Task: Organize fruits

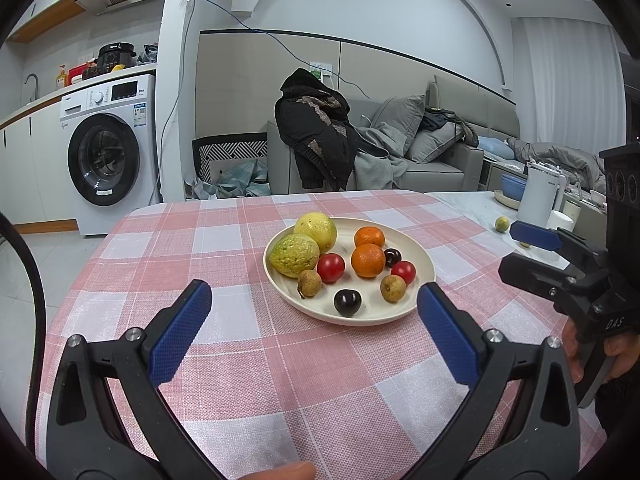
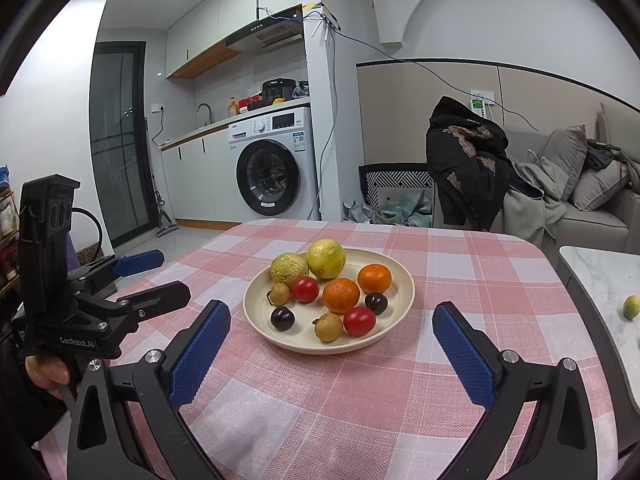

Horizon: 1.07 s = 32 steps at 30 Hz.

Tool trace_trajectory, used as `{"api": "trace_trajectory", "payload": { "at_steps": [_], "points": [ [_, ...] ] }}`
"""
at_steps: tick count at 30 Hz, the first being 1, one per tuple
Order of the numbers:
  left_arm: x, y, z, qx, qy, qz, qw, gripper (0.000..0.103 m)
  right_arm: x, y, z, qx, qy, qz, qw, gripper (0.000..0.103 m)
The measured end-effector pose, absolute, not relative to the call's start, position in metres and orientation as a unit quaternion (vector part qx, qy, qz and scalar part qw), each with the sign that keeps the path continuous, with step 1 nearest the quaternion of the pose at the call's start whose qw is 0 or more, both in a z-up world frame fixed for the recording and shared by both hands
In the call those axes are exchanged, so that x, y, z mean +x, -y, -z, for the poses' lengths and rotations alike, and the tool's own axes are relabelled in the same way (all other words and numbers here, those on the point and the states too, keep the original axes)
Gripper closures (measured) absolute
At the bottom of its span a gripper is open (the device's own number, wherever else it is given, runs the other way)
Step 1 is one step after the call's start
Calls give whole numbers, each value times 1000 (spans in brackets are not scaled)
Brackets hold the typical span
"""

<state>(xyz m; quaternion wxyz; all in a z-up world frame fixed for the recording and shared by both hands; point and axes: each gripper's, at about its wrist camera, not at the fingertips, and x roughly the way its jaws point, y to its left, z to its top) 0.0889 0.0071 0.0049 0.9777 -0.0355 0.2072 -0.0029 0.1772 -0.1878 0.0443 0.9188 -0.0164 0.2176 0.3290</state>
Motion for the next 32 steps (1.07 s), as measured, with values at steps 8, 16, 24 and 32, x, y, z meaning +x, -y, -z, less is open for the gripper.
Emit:
{"api": "trace_trajectory", "payload": {
  "at_steps": [8,16,24,32],
  "points": [
    [89,-7,-5,-36,-207,3,978,0,177,188,-44,-16,-218,-329,919,0],
    [89,-7,-5,-36,-207,2,978,0,177,188,-44,-16,-217,-329,919,0],
    [90,-7,-5,-37,-208,3,977,0,177,188,-44,-16,-218,-329,919,0],
    [88,-10,-5,-47,-206,4,977,0,177,188,-45,-18,-218,-330,918,0]
  ]
}}
